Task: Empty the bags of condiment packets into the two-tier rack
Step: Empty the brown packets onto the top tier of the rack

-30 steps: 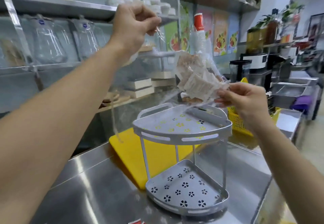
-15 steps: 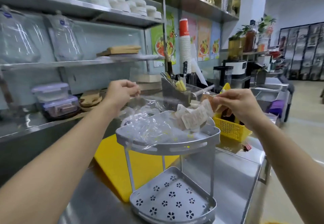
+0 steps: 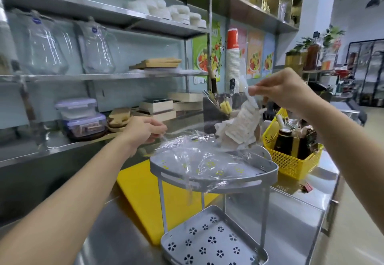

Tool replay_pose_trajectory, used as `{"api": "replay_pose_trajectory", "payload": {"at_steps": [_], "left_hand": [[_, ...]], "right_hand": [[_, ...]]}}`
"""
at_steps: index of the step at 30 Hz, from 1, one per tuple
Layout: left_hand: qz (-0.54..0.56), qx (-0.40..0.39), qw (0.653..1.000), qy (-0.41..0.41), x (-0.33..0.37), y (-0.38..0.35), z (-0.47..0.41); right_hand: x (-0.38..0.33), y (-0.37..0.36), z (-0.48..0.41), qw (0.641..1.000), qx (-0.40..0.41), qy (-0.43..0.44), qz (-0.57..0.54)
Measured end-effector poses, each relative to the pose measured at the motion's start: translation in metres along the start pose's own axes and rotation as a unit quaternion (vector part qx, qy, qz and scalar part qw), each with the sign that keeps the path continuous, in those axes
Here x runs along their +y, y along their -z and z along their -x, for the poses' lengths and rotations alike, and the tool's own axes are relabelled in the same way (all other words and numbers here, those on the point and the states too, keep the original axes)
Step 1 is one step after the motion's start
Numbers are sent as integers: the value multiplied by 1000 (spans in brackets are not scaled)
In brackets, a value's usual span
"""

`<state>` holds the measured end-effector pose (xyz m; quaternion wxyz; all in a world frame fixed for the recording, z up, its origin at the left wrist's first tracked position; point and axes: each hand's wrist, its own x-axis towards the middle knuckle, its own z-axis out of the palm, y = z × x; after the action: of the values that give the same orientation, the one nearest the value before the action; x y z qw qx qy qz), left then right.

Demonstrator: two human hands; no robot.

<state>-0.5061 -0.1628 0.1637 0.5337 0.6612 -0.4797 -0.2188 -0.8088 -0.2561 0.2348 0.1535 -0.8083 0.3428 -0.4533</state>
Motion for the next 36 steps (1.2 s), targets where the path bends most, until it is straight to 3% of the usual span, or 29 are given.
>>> {"api": "replay_pose_trajectory", "payload": {"at_steps": [2,5,7,10,12,13,17,21,23,28,33,36], "left_hand": [[-6,15,1000,-6,-3,0,1],[-18,51,998,-17,-3,-1,1],[-55,127,988,-75,2,-3,3],[-162,239,915,-282,29,-13,15],[-242,200,866,-389,51,-25,21],[-276,151,861,-400,60,-32,21],[-386,-27,885,-259,75,-50,14],[-319,-79,918,-222,76,-46,2],[-303,-21,919,-251,86,-45,-4],[-276,164,870,-375,124,-45,-14],[-306,164,851,-393,117,-51,-16],[-344,173,838,-388,98,-54,-13]], "right_hand": [[-2,-6,-1,999,-32,7,41],[-2,-9,-2,1000,21,22,-6],[-3,-11,-2,999,11,35,-34],[-4,-17,-2,998,-23,58,-30],[-3,-20,-1,997,-25,63,-48],[-3,-22,0,996,-23,63,-64],[3,-24,3,995,-11,63,-80],[10,-20,-2,998,14,40,-40],[9,-16,-9,997,51,48,-26],[-11,-2,-29,978,172,78,-93],[0,-15,-16,973,49,-47,-219],[17,-31,1,968,-20,-97,-229]]}}
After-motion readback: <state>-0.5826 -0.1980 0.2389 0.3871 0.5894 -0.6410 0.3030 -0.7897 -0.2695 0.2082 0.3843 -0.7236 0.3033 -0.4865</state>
